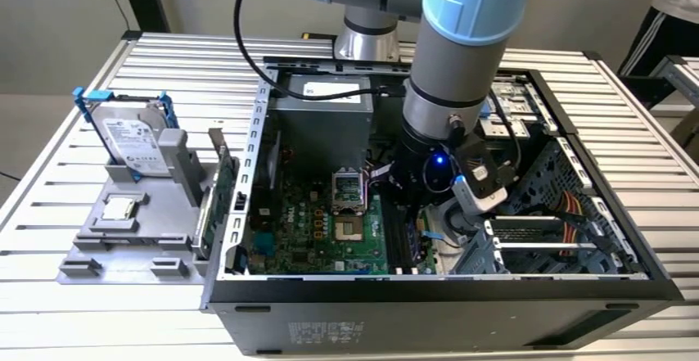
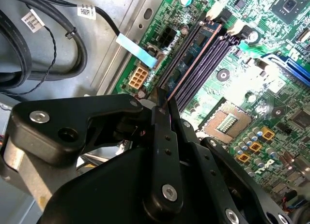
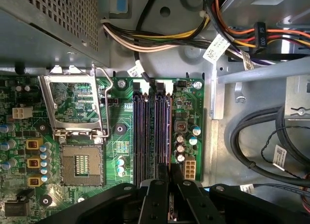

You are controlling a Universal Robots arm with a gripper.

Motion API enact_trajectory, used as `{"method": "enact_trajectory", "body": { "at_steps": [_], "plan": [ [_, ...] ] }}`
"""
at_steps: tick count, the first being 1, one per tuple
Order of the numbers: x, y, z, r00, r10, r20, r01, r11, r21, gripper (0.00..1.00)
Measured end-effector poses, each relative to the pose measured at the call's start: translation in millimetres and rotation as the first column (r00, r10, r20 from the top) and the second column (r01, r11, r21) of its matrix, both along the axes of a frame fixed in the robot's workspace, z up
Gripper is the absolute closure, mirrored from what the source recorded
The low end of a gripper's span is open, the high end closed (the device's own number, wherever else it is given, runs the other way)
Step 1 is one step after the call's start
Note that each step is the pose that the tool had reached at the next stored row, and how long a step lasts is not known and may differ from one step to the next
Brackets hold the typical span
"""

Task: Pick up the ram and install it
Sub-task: 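Insert the ram into the slot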

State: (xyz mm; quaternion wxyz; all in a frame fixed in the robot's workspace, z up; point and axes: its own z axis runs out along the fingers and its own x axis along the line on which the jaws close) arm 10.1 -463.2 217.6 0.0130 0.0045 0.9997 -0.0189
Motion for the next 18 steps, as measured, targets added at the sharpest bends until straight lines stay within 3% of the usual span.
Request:
{"method": "enact_trajectory", "body": {
  "at_steps": [4,9,10,13,18],
  "plan": [
    [0.0,-0.1,-4.9,1.0,0.0,0.0,0.0,1.0,0.0,1.0],
    [0.0,-0.1,-5.9,1.0,0.0,0.0,0.0,1.0,-0.0001,1.0],
    [0.0,-0.1,-6.1,1.0,0.0,-0.0001,0.0,1.0,0.0001,0.0],
    [0.0,-0.1,-6.4,1.0,0.0,-0.0001,0.0,1.0,-0.0001,0.0],
    [0.0,-0.1,14.6,1.0,0.0,-0.0001,0.0,1.0,0.0004,0.0]
  ]
}}
